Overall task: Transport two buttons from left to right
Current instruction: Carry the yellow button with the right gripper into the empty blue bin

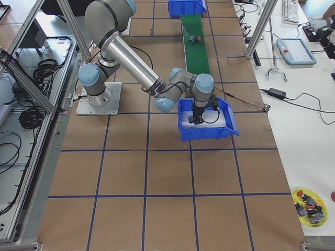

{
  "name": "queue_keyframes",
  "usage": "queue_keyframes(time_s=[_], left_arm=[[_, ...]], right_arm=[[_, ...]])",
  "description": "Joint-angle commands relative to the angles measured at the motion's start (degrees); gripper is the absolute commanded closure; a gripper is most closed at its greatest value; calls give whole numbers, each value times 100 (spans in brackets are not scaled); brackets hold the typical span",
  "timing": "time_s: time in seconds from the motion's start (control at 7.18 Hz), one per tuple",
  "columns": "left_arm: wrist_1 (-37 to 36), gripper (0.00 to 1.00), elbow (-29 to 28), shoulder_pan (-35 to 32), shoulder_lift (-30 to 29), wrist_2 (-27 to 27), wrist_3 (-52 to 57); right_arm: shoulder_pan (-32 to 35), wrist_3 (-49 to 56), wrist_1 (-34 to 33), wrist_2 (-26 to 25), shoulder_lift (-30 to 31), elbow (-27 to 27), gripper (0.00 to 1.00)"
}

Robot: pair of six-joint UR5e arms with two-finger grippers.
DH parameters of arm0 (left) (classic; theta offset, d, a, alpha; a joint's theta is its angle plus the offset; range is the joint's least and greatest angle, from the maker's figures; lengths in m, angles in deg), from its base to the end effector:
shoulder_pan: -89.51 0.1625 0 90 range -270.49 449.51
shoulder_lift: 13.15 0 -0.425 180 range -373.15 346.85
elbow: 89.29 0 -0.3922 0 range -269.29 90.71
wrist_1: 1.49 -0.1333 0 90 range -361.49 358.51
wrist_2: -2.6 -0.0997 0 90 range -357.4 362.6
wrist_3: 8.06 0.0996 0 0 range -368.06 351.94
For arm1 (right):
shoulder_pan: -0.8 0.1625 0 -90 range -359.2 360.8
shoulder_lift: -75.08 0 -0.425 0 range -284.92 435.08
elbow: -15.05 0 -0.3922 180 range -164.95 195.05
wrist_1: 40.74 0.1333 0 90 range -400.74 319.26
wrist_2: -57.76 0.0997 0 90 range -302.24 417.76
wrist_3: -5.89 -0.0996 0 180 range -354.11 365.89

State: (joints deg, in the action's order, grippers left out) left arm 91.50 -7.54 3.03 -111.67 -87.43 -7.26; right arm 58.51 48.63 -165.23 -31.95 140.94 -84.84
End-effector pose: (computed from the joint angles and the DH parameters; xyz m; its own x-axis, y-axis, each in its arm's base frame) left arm -0.0993 -0.5562 0.4759 -0.9989 -0.0474 0.0003 -0.0474 0.9973 0.0569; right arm -0.2071 -0.5781 0.2321 -0.9834 -0.1814 0.0017 -0.1814 0.9834 -0.0093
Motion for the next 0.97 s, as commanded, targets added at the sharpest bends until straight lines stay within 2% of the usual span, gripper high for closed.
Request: queue_keyframes(time_s=[0.0,0.28,0.42,0.56,0.7,0.84], left_arm=[[0,0,8,0,0,3,8],[0,0,0,0,0,3,-1],[0,0,0,0,0,-6,-1],[0,0,0,0,0,3,-1],[0,0,0,0,0,3,-1],[0,0,0,0,0,3,-1]], right_arm=[[-32,15,-14,6,5,-126,96],[-6,15,-197,-3,-12,-232,95],[3,-11,-198,6,-21,-241,83],[12,-55,-207,23,-38,-241,28],[12,-47,-216,406,-30,-198,2],[12,-29,-216,619,-3,-171,1]])
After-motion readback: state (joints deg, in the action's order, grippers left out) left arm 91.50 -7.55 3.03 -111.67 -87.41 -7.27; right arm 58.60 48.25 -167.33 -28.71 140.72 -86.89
